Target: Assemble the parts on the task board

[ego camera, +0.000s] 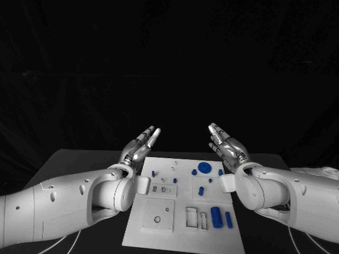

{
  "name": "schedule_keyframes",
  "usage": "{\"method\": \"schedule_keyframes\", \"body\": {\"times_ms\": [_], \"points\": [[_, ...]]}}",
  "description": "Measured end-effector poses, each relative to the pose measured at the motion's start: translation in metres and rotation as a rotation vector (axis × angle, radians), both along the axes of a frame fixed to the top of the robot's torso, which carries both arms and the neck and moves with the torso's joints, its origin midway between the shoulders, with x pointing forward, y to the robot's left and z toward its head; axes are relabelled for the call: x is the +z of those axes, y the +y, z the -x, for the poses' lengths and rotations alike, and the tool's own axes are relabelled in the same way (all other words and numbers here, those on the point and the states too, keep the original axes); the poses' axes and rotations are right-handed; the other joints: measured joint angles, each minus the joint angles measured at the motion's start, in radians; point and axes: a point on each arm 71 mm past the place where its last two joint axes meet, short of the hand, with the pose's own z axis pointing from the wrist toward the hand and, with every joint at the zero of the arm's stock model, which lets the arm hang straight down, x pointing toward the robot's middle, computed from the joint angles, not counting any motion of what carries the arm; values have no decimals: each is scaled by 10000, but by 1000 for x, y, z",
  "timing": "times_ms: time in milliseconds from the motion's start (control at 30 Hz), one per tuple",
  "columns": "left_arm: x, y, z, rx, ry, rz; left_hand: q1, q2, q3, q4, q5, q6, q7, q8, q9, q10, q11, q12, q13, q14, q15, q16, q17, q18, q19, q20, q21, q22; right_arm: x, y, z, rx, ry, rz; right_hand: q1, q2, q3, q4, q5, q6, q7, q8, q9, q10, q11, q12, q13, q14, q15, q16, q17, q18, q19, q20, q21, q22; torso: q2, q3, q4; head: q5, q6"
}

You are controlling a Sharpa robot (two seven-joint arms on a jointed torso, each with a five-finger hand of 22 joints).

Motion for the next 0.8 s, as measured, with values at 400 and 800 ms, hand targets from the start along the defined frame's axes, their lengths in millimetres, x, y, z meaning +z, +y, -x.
{"method": "schedule_keyframes", "body": {"times_ms": [400, 800], "points": [[3, -6, -2, -1086, 115, 1016, 1104, 120, -59, 120, 421, 212, 360, 44, 18, 258, 759, 2, 36, 17, 638, 0, 1, 158, 2, 977, 0, 1, 4, 2, 3, 1653, 497, -1153, 1173, -55, -2, -173, 685, 503, 192, 117, 105, 58, 666, 190, 102, 167, 480, 76, 168, 2, 591, 604, 392, 245, 4, -11, 26, -37, -113], [15, 15, 1, -2715, -615, 729, 3224, 302, -70, 137, 2608, 1405, 969, 348, 192, 1827, 1783, 2060, 668, 4393, 1435, 4200, 1800, 157, 5228, 1728, 3267, 1417, 19, -15, 8, 2657, -333, 367, 3888, -356, 1400, -2339, 2595, 3030, 787, 1044, 856, 2207, 1648, 3864, 1691, 4839, 567, 3421, 2658, 0, 5503, 538, 3242, 1583, 195, -90, 213, -245, -1121]]}}
